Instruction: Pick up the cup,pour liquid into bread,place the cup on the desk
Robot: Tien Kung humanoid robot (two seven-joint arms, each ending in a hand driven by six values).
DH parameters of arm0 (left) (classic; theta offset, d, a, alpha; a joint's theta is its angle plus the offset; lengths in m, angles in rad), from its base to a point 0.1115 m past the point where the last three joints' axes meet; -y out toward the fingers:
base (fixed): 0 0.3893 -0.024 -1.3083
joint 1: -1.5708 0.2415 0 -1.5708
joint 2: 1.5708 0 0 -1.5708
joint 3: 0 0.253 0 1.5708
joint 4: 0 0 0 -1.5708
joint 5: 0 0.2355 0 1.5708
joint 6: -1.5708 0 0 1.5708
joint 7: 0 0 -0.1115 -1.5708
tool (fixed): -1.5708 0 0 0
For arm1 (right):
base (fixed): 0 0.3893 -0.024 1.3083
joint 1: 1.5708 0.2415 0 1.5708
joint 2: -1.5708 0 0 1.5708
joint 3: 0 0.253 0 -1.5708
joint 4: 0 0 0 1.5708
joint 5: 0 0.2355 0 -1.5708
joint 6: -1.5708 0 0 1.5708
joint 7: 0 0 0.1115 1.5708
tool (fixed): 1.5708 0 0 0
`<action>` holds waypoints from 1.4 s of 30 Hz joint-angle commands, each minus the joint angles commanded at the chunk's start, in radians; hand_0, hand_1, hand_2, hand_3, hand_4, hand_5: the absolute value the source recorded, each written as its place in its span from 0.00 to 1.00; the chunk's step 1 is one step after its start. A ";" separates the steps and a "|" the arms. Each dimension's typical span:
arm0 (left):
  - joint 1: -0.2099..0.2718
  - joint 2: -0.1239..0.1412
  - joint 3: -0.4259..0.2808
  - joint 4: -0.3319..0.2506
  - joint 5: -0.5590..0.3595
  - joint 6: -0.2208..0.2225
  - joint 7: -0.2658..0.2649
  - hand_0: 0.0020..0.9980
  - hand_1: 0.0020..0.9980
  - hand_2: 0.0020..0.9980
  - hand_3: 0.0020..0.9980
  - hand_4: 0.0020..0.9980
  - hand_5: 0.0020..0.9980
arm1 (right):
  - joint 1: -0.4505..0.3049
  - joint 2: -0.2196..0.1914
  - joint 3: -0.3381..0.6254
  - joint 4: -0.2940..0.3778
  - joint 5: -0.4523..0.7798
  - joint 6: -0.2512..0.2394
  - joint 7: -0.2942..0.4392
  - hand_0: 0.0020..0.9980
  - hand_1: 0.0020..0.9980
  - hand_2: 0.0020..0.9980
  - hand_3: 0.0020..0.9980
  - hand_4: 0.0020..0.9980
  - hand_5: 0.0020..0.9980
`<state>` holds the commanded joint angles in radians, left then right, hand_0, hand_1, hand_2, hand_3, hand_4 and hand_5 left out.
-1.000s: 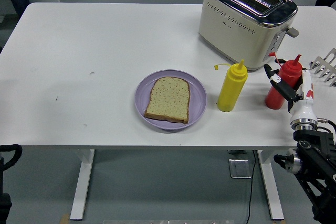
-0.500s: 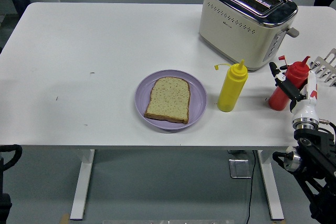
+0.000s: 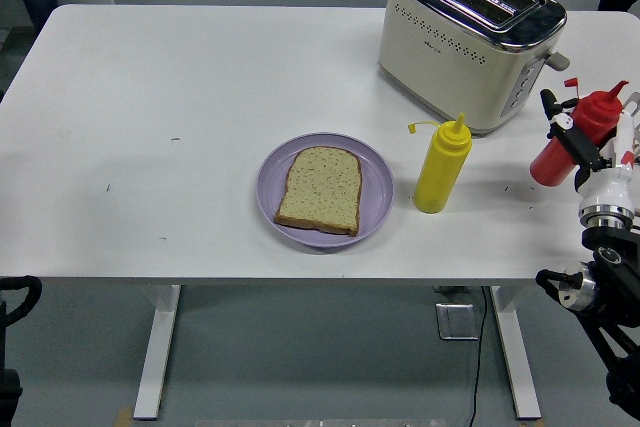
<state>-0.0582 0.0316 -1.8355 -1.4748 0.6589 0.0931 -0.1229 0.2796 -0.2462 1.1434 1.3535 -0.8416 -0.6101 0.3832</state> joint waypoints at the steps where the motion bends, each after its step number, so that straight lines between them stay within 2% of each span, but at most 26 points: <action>1: 0.000 0.000 0.000 0.000 0.000 0.000 0.000 0.72 0.74 0.76 0.68 0.66 1.00 | 0.005 -0.009 0.002 0.013 -0.023 0.000 -0.007 0.00 0.01 0.14 0.28 0.92 0.30; 7: 0.002 0.000 -0.001 0.000 0.000 0.000 -0.001 0.72 0.74 0.76 0.68 0.66 1.00 | 0.064 -0.056 -0.002 0.056 -0.182 -0.012 -0.069 0.00 0.01 0.14 0.28 0.92 0.30; 9: 0.002 -0.001 -0.002 0.000 0.000 0.000 -0.001 0.72 0.74 0.76 0.68 0.66 1.00 | 0.126 -0.081 -0.030 0.056 -0.273 -0.035 -0.145 0.00 0.01 0.14 0.28 0.92 0.30; 15: 0.001 -0.002 -0.007 0.000 0.000 -0.001 -0.001 0.72 0.74 0.76 0.68 0.66 1.00 | 0.255 -0.108 -0.101 0.035 -0.518 -0.035 -0.345 0.00 0.01 0.14 0.28 0.91 0.31; 17: 0.001 -0.002 -0.009 0.000 -0.001 -0.001 -0.001 0.72 0.74 0.76 0.68 0.66 1.00 | 0.300 -0.111 -0.136 0.027 -0.603 -0.035 -0.414 0.00 0.02 0.15 0.29 0.90 0.33; 24: 0.002 -0.004 -0.013 0.000 -0.001 -0.001 -0.002 0.72 0.74 0.76 0.68 0.66 1.00 | 0.423 -0.102 -0.257 -0.027 -0.889 -0.034 -0.572 0.00 0.02 0.15 0.29 0.89 0.33; 27: 0.002 -0.005 -0.014 0.001 -0.001 -0.001 -0.002 0.72 0.74 0.76 0.68 0.66 1.00 | 0.476 -0.103 -0.313 -0.044 -1.012 -0.011 -0.618 0.00 0.02 0.15 0.29 0.89 0.33; 33: 0.003 -0.006 -0.018 0.001 -0.001 -0.001 -0.002 0.72 0.74 0.75 0.68 0.66 1.00 | 0.603 -0.123 -0.446 -0.073 -1.272 0.077 -0.676 0.00 0.03 0.15 0.29 0.88 0.33; 37: 0.003 -0.006 -0.019 0.001 -0.001 -0.001 -0.002 0.72 0.74 0.75 0.68 0.66 1.00 | 0.716 -0.150 -0.610 -0.089 -1.427 0.162 -0.709 0.01 0.04 0.17 0.30 0.87 0.33; 39: 0.003 -0.008 -0.018 0.002 -0.002 -0.001 -0.002 0.72 0.74 0.75 0.68 0.66 1.00 | 0.744 -0.152 -0.688 -0.098 -1.427 0.183 -0.709 0.01 0.04 0.17 0.30 0.87 0.33; 42: 0.004 -0.008 -0.019 0.002 -0.002 -0.001 -0.002 0.72 0.74 0.75 0.68 0.66 1.00 | 0.750 -0.150 -0.756 -0.105 -1.427 0.184 -0.709 0.02 0.04 0.17 0.30 0.86 0.34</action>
<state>-0.0543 0.0233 -1.8547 -1.4729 0.6573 0.0923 -0.1247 1.0295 -0.3965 0.3878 1.2482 -2.2689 -0.4262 -0.3258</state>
